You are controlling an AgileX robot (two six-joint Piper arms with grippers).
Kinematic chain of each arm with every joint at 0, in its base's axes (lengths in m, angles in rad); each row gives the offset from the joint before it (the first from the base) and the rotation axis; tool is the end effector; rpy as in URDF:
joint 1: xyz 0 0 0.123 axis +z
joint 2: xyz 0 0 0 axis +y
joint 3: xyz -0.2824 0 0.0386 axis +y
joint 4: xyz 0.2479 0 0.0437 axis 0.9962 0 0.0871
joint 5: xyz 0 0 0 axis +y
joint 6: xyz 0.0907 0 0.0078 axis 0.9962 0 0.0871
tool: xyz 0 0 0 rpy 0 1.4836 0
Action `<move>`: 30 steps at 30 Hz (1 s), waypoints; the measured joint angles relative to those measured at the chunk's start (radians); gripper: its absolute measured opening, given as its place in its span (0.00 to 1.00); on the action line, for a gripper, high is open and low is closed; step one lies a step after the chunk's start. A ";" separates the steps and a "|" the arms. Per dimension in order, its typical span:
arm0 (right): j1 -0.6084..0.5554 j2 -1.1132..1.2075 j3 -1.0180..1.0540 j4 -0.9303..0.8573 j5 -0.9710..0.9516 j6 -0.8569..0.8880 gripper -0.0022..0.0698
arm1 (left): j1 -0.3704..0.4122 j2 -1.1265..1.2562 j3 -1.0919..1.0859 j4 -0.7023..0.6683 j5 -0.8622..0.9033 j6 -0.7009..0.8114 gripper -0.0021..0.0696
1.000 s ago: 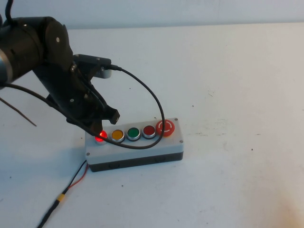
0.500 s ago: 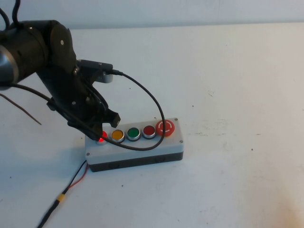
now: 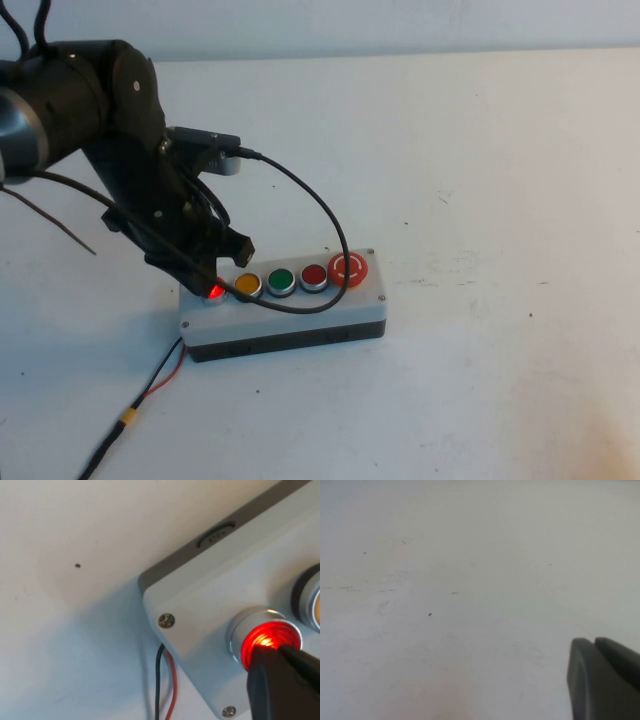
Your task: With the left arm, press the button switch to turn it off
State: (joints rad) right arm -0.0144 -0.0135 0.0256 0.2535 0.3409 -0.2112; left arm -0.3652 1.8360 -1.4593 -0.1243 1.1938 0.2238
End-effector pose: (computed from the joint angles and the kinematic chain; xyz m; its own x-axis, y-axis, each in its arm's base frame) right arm 0.0534 0.0069 0.1754 -0.2547 0.0318 -0.9665 -0.0596 0.9970 0.0486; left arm 0.3380 -0.1405 0.2448 -0.8511 0.5136 -0.1089 0.5233 0.8466 -0.0971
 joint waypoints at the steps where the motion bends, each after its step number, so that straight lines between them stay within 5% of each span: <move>1: 0.000 0.000 0.000 0.000 0.000 0.000 0.01 | 0.000 0.005 -0.002 0.000 0.004 0.000 0.03; 10: 0.000 0.000 0.000 0.000 0.000 0.000 0.01 | 0.000 -0.053 0.013 0.000 -0.051 0.022 0.03; 18: 0.000 0.000 0.000 0.000 0.000 0.000 0.01 | 0.000 -0.372 0.087 0.000 -0.187 0.025 0.03; 30: 0.000 0.000 0.000 0.000 0.000 0.000 0.01 | 0.000 -0.954 0.616 0.004 -0.622 -0.002 0.03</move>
State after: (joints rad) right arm -0.0144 -0.0135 0.0256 0.2535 0.3409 -0.2112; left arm -0.3652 0.8821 -0.8428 -0.1202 0.5723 0.2217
